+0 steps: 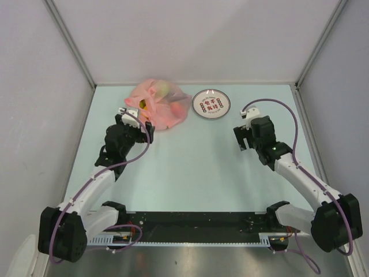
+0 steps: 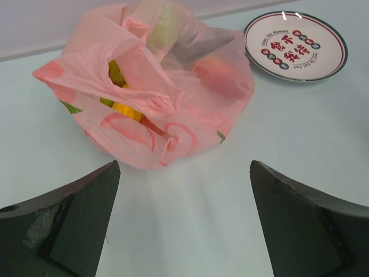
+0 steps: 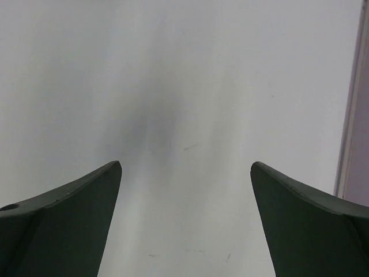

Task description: Take the fake fruits out of the plastic bag

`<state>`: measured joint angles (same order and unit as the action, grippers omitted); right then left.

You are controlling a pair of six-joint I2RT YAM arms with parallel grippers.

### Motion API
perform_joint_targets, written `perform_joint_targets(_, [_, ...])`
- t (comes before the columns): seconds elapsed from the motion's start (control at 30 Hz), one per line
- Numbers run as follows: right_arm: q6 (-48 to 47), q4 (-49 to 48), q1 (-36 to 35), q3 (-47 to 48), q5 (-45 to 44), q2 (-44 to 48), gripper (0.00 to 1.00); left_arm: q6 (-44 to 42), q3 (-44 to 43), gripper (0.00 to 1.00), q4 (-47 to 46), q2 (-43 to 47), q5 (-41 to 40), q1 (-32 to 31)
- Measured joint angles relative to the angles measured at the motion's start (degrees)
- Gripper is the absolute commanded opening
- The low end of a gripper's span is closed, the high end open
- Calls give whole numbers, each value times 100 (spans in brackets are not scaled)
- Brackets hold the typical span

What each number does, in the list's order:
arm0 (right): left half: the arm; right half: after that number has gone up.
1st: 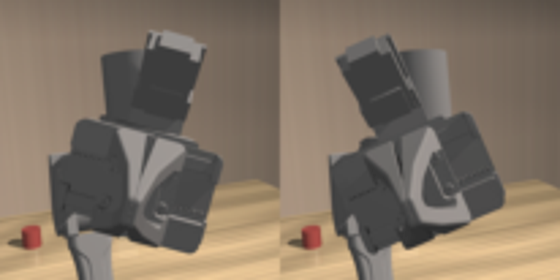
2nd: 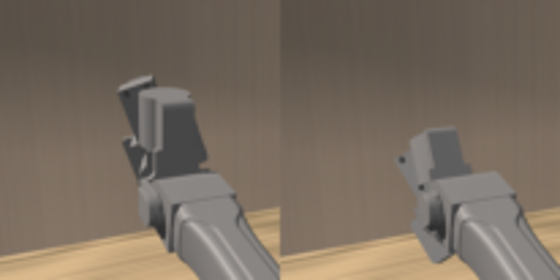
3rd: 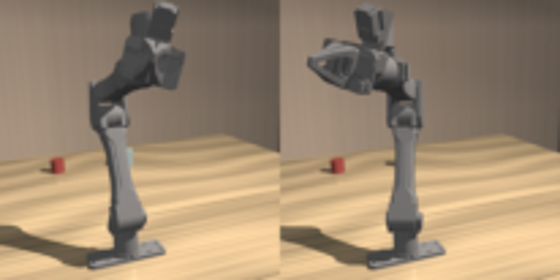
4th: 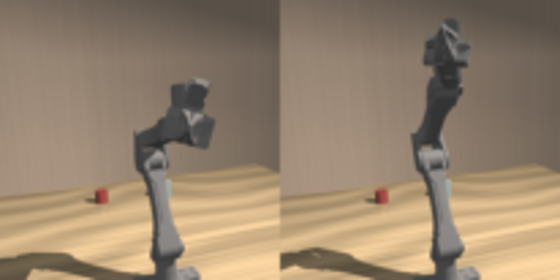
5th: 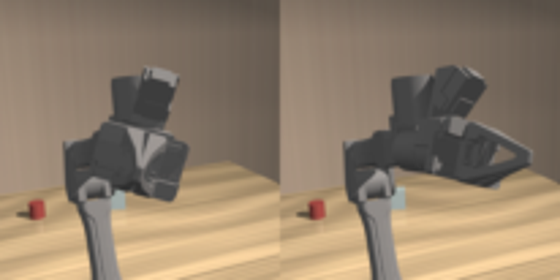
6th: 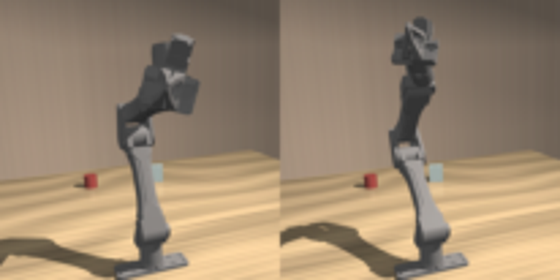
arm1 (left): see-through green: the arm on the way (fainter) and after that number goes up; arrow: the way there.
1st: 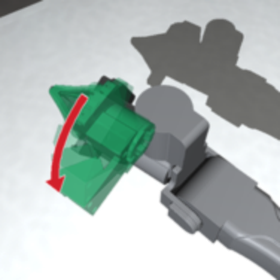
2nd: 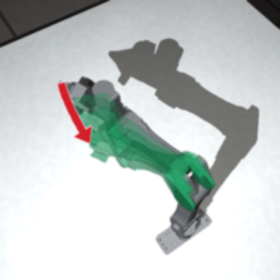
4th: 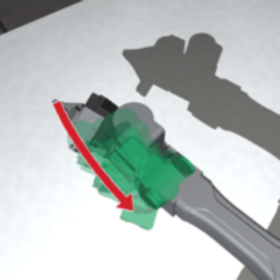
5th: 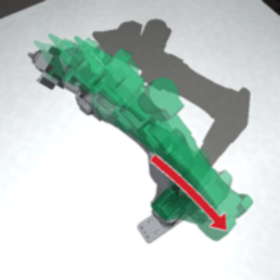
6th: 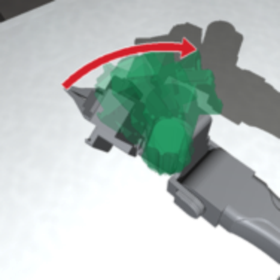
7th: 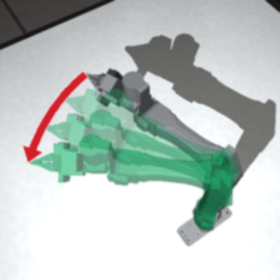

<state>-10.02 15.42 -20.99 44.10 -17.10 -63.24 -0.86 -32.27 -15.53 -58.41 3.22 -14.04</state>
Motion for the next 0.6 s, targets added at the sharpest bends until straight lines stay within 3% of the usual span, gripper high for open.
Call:
perform_joint_targets(0.23, [-1644, -544, -286, 199, 988, -885, 82, -116, -7, 100, 872, 710, -146, -2])
perform_joint_targets(0.6, [-4280, -3456, -553, 713, 1268, -4164, 84, -739, -267, 100, 2026, 1659, -219, -4])
